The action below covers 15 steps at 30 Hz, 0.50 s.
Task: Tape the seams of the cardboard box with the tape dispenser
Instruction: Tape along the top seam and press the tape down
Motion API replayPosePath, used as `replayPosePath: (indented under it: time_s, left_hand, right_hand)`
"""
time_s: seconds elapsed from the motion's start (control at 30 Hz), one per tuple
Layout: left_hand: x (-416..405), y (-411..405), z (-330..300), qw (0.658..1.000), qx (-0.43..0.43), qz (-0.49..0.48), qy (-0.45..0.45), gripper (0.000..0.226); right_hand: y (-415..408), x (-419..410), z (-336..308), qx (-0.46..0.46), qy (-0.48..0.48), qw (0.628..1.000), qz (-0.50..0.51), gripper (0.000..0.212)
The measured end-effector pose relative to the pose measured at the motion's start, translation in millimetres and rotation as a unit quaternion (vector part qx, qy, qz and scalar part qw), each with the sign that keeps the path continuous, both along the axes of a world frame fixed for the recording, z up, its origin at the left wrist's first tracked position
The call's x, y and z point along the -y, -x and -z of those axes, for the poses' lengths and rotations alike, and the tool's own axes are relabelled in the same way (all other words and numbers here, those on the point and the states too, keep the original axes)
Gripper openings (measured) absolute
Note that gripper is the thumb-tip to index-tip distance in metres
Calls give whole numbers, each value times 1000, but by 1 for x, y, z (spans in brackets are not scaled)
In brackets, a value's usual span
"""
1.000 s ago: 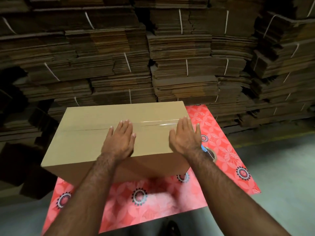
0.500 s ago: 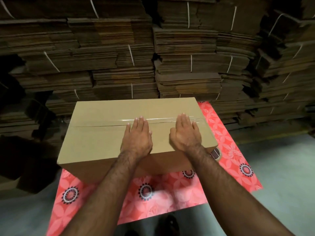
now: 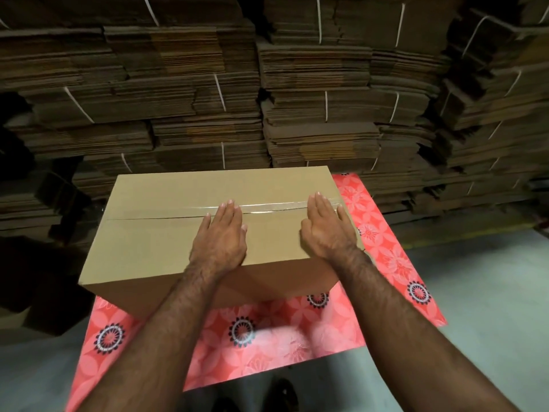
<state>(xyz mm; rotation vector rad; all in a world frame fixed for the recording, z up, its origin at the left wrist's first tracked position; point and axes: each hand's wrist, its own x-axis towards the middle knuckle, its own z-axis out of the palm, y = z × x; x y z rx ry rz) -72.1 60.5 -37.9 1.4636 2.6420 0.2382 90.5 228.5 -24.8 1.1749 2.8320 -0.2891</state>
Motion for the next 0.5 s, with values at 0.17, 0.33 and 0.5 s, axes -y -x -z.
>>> replayPosePath:
  time_s: [0.17,0.33,0.5]
  left_hand:
    - [-19,-20,-10,1000,-8,26,1,56]
    - [-58,-43,-13,995,8,101,8,56]
    - [-47,-39,-7,997,-12,76,11,56]
  right_hand:
    - [2,0,0,-13,-17,1000,5,76]
    - [2,2,5,-24,-27,998,-58,91]
    - [-1,-5,7,-15,-29,997,-67,79]
